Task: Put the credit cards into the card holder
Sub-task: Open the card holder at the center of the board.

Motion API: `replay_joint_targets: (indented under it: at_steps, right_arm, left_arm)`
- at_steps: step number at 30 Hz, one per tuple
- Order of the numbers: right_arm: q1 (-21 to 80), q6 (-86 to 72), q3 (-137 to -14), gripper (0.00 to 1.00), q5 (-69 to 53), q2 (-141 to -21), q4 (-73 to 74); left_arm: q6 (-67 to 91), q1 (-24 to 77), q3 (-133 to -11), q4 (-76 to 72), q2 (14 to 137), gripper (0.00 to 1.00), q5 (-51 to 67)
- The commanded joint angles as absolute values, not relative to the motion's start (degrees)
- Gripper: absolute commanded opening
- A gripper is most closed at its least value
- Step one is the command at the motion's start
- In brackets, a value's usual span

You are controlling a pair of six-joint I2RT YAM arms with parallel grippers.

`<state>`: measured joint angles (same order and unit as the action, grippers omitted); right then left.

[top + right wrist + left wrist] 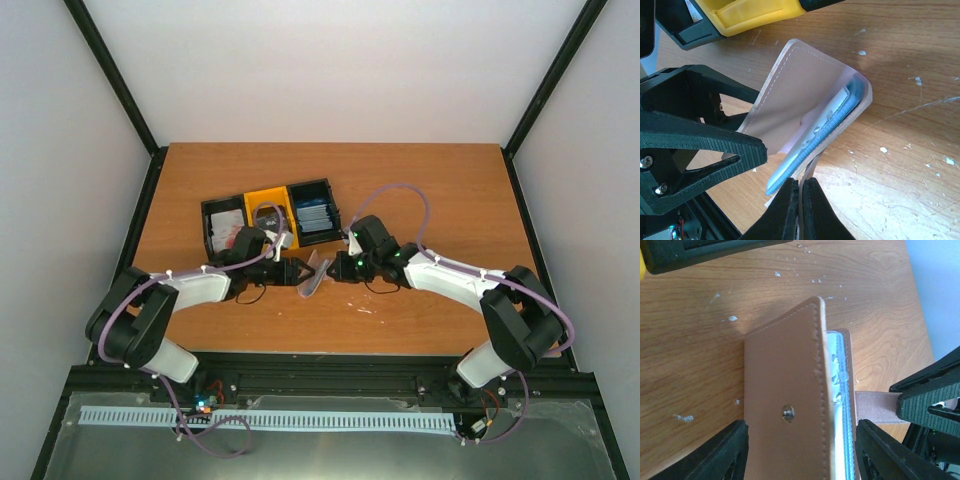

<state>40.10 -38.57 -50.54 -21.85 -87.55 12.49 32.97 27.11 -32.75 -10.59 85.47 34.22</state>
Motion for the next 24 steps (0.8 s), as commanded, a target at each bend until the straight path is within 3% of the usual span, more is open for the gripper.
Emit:
replay_joint_targets:
  at_steps: [1, 3, 9, 19, 24]
  right_arm:
    - [40.0, -37.6, -51.4, 0.03, -21.4, -86.9, 12.7]
    - [40.0, -37.7, -51.2, 0.03, -22.1, -86.6, 11.8]
    - [40.0, -38.3, -51.4, 0.03, -23.1, -85.4, 10.1]
    - [40.0, -38.0, -51.2, 0.03, -21.6, -85.4, 11.9]
    - [40.0, -37.5, -51.2, 0.03, -17.1, -85.9, 15.4]
  left_arm:
    - [30.9, 27.2, -35.6, -8.3, 86.9, 0.63, 33.8]
    - [30.6, 27.2, -36.2, -7.3, 87.8, 0.72, 34.6]
    - [29.9, 27.2, -36.9, -6.4, 88.1, 0.75, 35.7]
    - [30.2, 27.2, -37.8, -4.4, 89.5, 0.48, 31.9]
    - [30.3, 27.2, -37.5, -4.0, 86.5, 0.52, 31.2]
